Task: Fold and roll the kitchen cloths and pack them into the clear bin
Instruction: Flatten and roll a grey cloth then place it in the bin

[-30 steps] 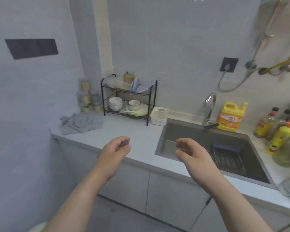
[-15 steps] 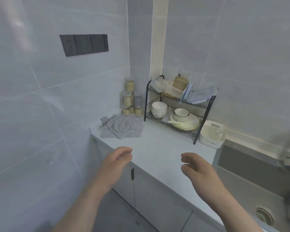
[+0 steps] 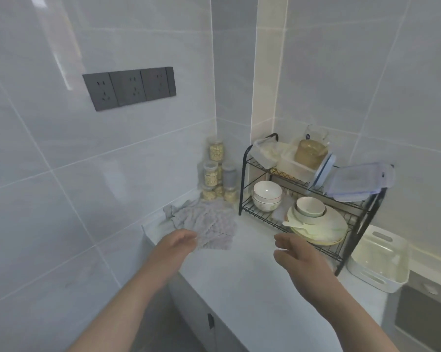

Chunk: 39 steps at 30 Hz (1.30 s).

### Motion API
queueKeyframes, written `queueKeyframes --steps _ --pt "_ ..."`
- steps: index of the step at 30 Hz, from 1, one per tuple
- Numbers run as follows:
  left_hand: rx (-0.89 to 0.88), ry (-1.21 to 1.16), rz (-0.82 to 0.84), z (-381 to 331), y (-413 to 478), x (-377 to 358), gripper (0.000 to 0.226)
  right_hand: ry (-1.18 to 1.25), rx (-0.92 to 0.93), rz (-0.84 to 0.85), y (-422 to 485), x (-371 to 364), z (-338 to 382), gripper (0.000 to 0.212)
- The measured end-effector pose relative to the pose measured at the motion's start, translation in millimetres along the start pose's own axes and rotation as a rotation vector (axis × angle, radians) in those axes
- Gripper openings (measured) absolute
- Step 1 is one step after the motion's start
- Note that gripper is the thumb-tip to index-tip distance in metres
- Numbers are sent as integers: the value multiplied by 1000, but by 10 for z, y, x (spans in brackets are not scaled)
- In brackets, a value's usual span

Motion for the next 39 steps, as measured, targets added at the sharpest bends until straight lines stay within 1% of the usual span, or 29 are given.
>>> queueKeyframes --steps 2,5,6,8,9,11,13,14,17,19,21,23,24,27,28,30,32,33,36,39 --pt "28 5 -3 39 287 78 39 -4 -13 8 229 -45 9 29" --pt "47 41 36 123 832 133 40 -6 -43 -6 614 -170 42 28" --pt "55 46 52 160 1054 154 34 -4 -54 -8 747 -239 62 28" --pt "54 57 78 210 1549 223 11 4 -88 -16 1027 -407 66 27" --pt "48 66 93 240 1812 257 8 9 -113 -20 1177 -506 53 27" --pt "40 97 118 292 2295 343 14 17 -167 -38 1495 -722 45 26" --pt "29 130 165 393 2729 403 10 24 -222 -61 1816 -947 13 25" --pt "17 173 197 453 2915 413 13 25 -250 -66 1961 -1060 -6 24" --pt "-1 366 248 730 3399 438 18 2 -330 -49 2344 -1436 -92 17" --pt "-19 532 266 963 3690 421 32 -8 -361 -10 2599 -1730 -203 14" --pt "-51 599 321 1097 3811 329 31 -26 -369 6 2761 -1922 -279 13" --pt "-75 589 408 1336 3881 241 29 -70 -357 43 2964 -2209 -385 16" --pt "-96 598 441 1465 3905 217 32 -102 -345 62 3051 -2340 -430 19" --pt "-226 604 438 1686 4017 242 44 -207 -250 103 3295 -2682 -539 21" --pt "-256 587 439 1723 4032 262 49 -245 -209 132 3351 -2801 -595 27" --pt "-295 563 474 1787 4037 276 62 -340 -115 172 3430 -2998 -711 49" --pt "-316 545 506 1836 4037 311 68 -433 -12 115 3461 -3091 -790 63" --pt "-332 539 516 1850 4041 328 65 -462 34 68 3463 -3110 -820 66" --pt "-388 509 485 1845 4064 386 43 -479 109 -59 3443 -3132 -880 62" --pt "-466 417 381 1805 4097 468 42 -426 145 -166 3434 -3094 -891 42"
Point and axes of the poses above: each hand's wrist, its own y-axis towards the middle knuckle, its own x-axis out of the back of the hand, z = x × y, the point moved 10 cm from there along y, towards the middle knuckle, and after that the axes turned 14 degrees about -y, right-handed, at the moved point
